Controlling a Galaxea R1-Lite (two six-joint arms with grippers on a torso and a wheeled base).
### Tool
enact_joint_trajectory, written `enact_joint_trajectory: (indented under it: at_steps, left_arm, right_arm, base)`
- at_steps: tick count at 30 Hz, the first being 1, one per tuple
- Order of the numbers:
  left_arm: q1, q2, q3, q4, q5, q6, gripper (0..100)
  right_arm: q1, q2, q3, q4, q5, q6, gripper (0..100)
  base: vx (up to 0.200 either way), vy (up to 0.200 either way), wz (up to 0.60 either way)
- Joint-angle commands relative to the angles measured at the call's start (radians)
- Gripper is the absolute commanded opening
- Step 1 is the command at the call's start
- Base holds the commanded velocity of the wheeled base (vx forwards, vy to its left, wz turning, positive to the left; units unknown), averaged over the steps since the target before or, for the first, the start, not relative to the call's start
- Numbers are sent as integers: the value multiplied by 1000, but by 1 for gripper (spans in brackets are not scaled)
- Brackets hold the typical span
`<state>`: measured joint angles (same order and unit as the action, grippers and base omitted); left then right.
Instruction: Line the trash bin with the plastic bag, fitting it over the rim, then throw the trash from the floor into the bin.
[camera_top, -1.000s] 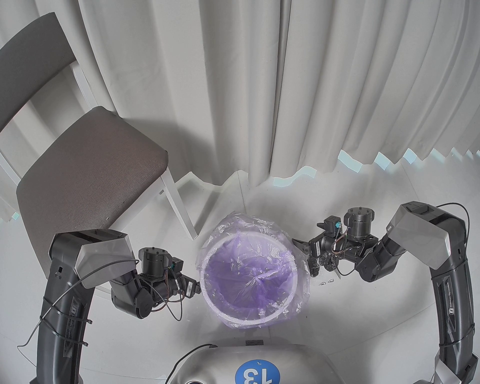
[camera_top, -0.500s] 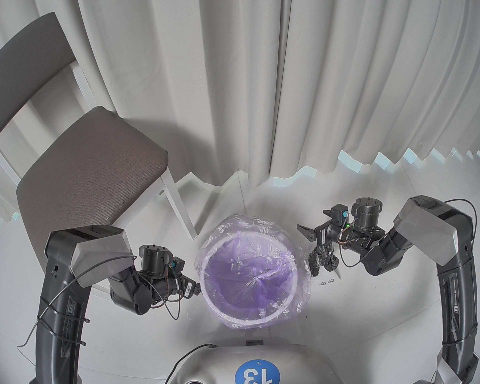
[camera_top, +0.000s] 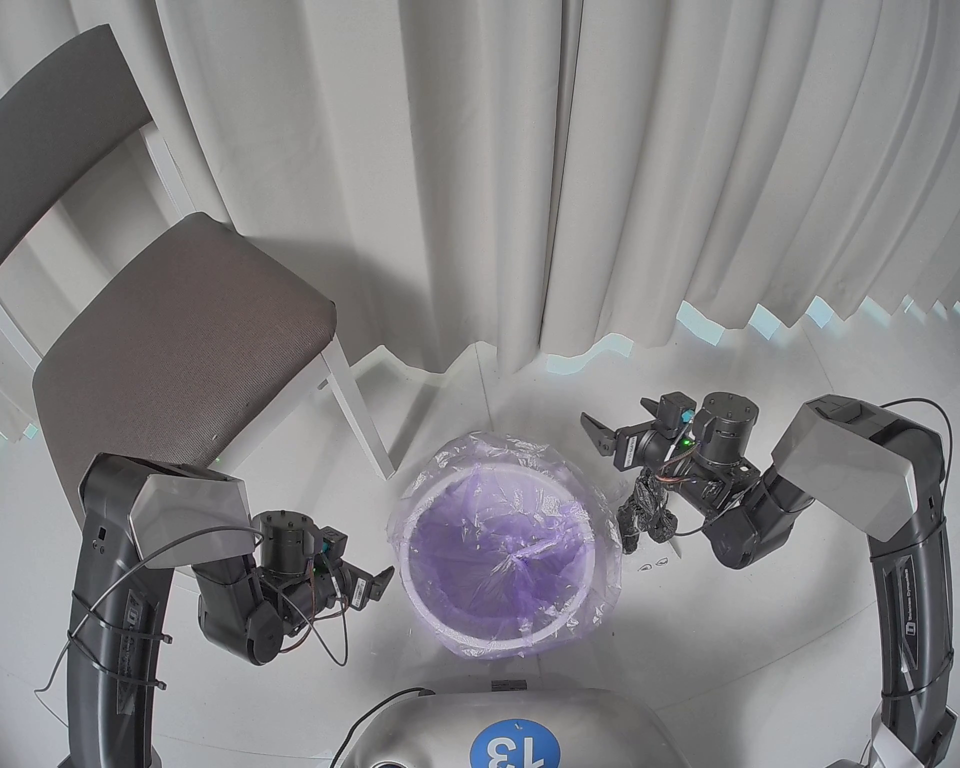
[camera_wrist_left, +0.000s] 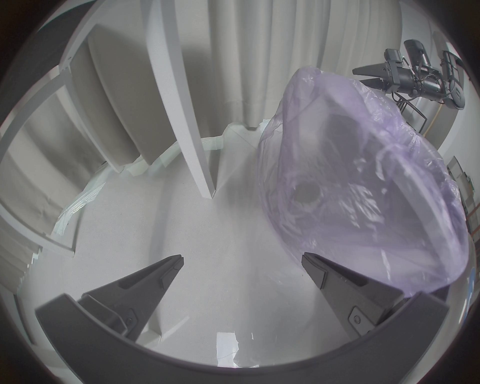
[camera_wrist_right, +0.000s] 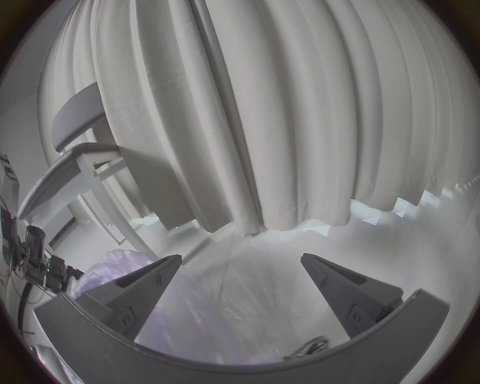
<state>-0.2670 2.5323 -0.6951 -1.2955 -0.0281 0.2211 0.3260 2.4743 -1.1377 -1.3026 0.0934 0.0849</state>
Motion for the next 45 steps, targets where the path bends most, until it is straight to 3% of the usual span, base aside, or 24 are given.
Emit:
enact_joint_trajectory:
  at_steps: [1,8,17,41,45]
  left_arm:
    - [-3,-17,98,-82,4,-17,100]
    - [-1,8,204,-275,-3,-17,100]
    - [19,-1,229,-275,4,-20,100]
    - [0,13,235,-275,4,-16,100]
    - [0,13,229,-275,5,-16,100]
  right_arm:
    - [64,-18,27,-4,-15,13,100]
    - [79,-9,-74,135,43,22,100]
    - [68,5,-131,263,66,67,100]
    - [13,150,-223,351,95,55,100]
    - [7,176,-240,351,126,56,100]
  base:
    - [0,0,0]
    - [0,0,0]
    - [0,0,0]
    - [0,0,0]
    - [0,0,0]
